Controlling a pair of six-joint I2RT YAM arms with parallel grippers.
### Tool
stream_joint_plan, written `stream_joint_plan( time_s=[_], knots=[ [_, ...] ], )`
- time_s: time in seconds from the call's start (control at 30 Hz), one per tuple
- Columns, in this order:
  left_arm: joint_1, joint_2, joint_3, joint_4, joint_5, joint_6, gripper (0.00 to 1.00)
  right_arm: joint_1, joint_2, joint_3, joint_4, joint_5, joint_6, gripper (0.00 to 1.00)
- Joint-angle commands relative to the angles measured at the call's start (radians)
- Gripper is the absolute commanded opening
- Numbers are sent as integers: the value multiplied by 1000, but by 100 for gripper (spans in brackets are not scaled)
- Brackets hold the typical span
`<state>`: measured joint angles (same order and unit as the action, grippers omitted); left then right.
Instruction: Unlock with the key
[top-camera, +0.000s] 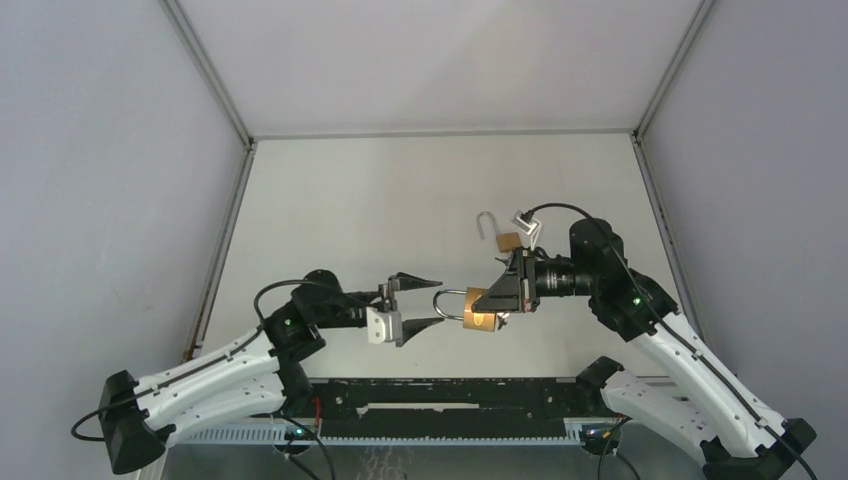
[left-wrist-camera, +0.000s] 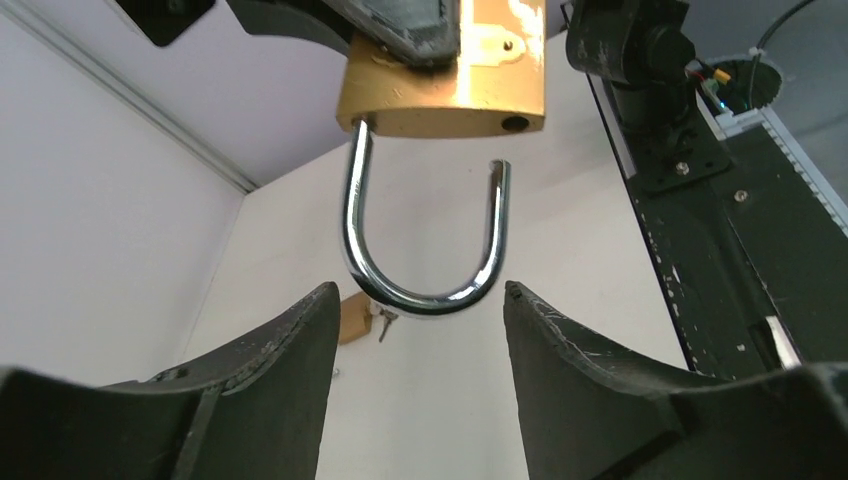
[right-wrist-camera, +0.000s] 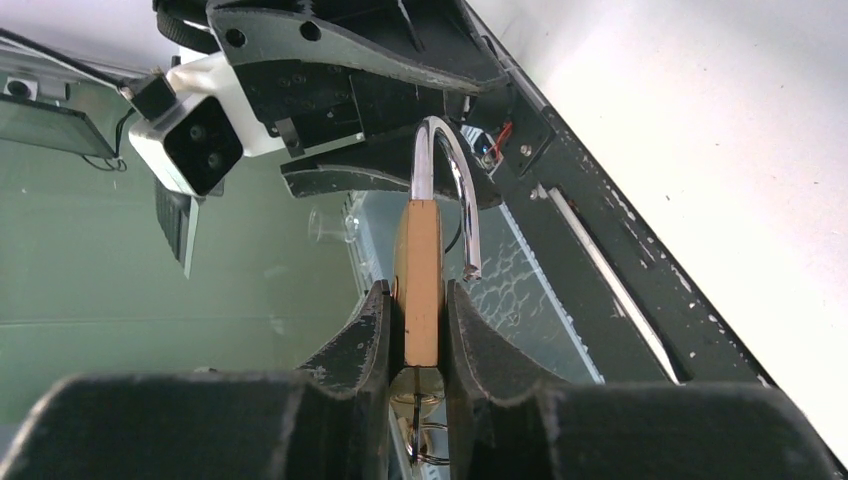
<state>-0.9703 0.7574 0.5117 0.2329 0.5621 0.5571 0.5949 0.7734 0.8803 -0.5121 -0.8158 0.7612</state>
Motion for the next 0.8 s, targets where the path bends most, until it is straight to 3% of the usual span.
stream_joint_plan(
  time_s=[0.0, 0.17, 0.33, 0.67, 0.77],
  knots=[
    [-2, 11, 25, 148, 33, -76, 64, -4, -9, 68, 104, -59, -34, 0],
    [-1, 49, 58, 154, 76, -122, 59, -4, -1, 68, 68, -53, -103, 0],
    [-1, 89, 83, 119, 81, -114, 44, 3, 2, 68, 96, -91, -102, 0],
    [-1, 127, 105, 118, 8, 20, 15, 34, 25, 68, 70, -63, -13, 0],
    [-1, 138, 106, 118, -64, 87, 14, 40, 38, 68, 72, -51, 48, 0]
  ],
)
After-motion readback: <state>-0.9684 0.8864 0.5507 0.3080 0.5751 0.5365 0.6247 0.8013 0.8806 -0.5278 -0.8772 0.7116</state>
